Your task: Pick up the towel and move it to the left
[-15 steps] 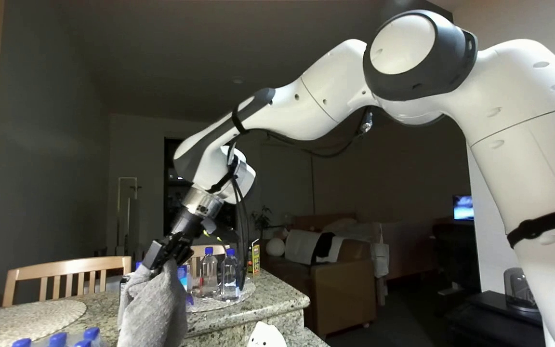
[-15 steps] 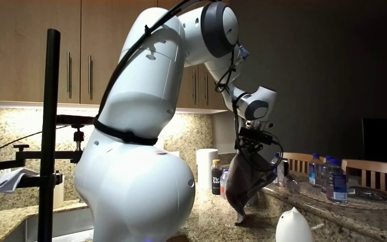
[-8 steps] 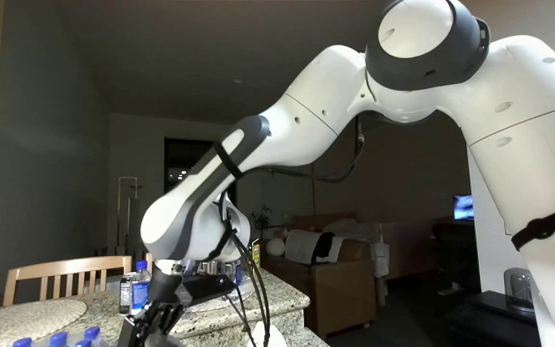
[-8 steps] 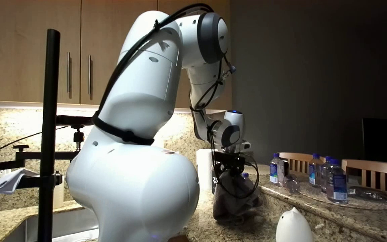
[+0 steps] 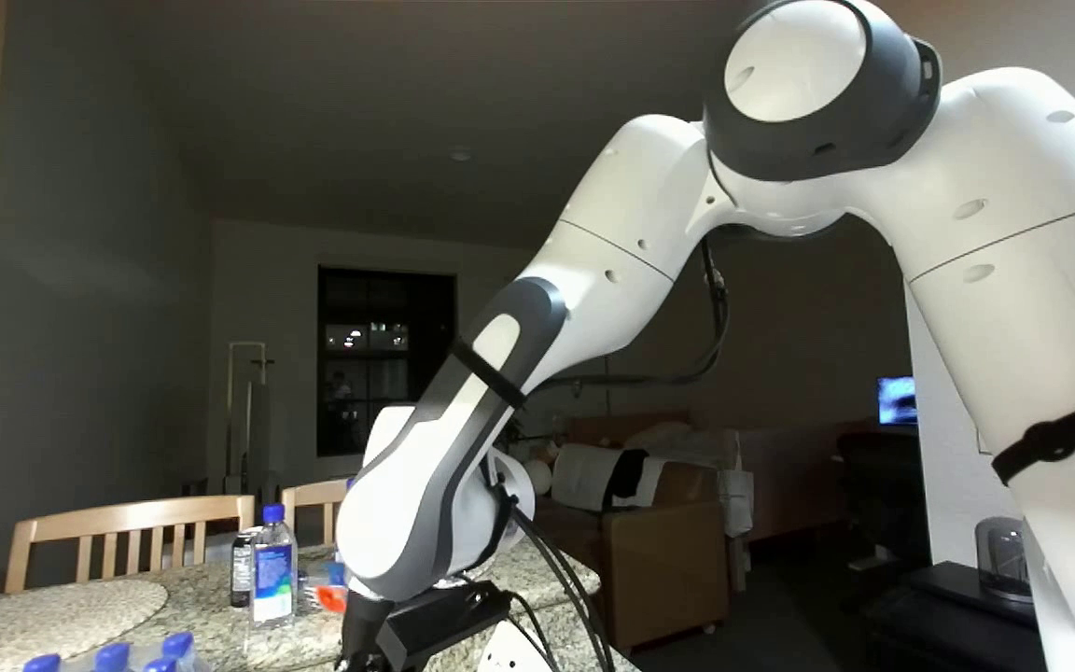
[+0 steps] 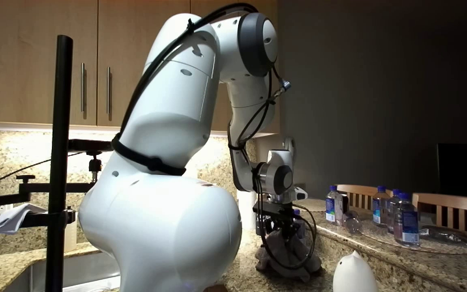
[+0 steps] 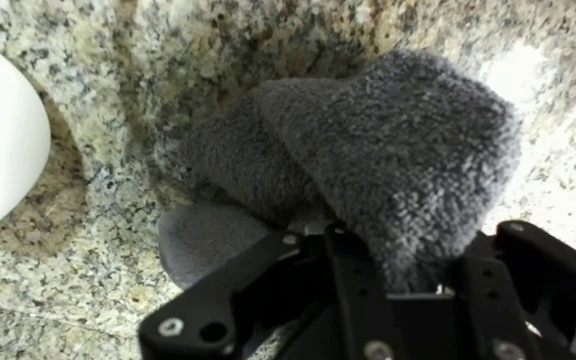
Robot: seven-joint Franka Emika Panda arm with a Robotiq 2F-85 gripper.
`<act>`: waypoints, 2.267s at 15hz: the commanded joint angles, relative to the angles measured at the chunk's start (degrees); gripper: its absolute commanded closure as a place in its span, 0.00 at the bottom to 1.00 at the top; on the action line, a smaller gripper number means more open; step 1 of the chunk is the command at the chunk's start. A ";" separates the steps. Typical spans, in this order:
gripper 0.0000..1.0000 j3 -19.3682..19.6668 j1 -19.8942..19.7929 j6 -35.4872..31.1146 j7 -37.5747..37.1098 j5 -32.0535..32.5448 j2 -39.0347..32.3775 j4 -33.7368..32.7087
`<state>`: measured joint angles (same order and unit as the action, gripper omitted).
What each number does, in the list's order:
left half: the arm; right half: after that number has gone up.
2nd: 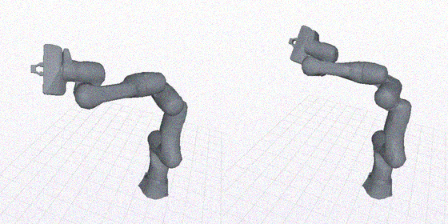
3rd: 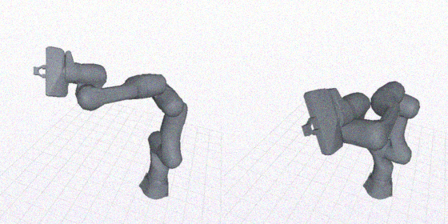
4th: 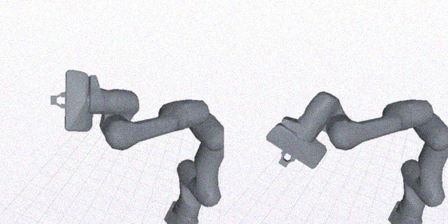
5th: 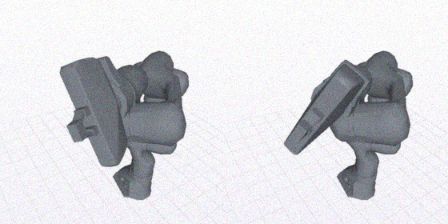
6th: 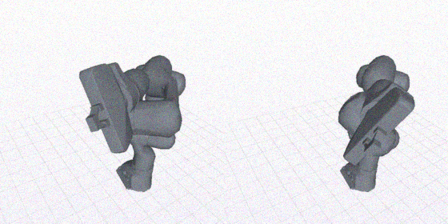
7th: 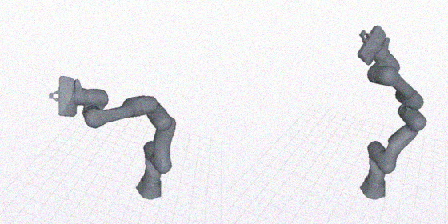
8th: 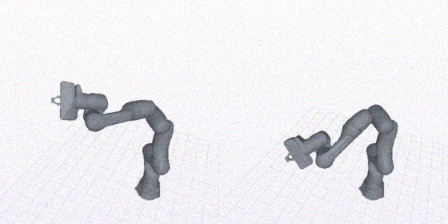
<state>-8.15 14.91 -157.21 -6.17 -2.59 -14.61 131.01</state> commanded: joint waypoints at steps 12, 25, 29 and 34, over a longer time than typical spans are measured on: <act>0.02 1.29 1.33 6.79 -4.27 5.01 2.51 1.51; 0.00 -1.21 -6.01 54.81 22.01 2.37 2.71 -20.43; 0.00 -2.52 -4.10 57.00 16.10 1.46 4.28 -24.06; 0.00 -2.63 -2.12 53.16 0.15 0.81 8.66 -23.35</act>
<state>-10.84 12.23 -102.30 2.01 -1.47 -9.74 105.56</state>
